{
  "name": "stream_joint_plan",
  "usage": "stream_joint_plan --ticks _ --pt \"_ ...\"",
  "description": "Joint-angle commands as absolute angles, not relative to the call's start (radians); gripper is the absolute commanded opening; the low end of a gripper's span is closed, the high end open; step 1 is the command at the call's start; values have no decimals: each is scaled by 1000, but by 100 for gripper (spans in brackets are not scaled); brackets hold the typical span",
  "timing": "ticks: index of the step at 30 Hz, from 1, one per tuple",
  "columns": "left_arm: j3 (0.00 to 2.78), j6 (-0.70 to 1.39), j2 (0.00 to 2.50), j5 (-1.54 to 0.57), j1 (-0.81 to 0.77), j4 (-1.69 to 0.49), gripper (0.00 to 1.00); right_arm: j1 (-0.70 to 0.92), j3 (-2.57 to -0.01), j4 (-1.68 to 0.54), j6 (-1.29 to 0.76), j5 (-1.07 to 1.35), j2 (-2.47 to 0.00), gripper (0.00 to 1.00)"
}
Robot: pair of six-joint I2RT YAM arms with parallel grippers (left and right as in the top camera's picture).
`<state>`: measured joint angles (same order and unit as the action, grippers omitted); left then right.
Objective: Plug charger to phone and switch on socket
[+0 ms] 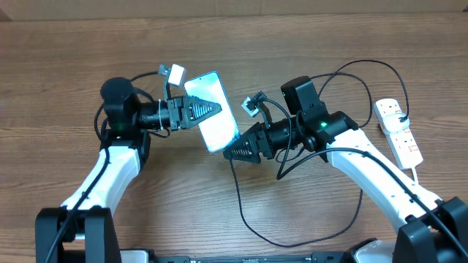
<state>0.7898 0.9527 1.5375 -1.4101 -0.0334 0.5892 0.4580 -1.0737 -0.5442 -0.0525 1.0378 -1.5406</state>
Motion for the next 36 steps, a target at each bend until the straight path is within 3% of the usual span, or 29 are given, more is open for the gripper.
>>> stream_joint_plan --ticks 1,6,14,22,27,36 --pt "799 904 1578 -1311 -44 516 4 448 -1088 -584 -31 906 -1456 72" --pt "799 904 1618 -1304 -44 497 4 457 -1088 -696 0 700 -1356 82" --pt "799 893 1629 -1298 -44 498 4 626 -1077 -765 -55 331 -1348 79" --pt "799 894 1629 -1299 -44 497 4 788 -1076 -638 -245 -17 -1414 56" --pt "799 894 1629 -1313 -44 498 4 797 -1076 -606 -274 -56 -1450 45" --pt "799 869 1629 -1359 -47 497 4 797 -1079 -581 -291 -51 -1474 4"
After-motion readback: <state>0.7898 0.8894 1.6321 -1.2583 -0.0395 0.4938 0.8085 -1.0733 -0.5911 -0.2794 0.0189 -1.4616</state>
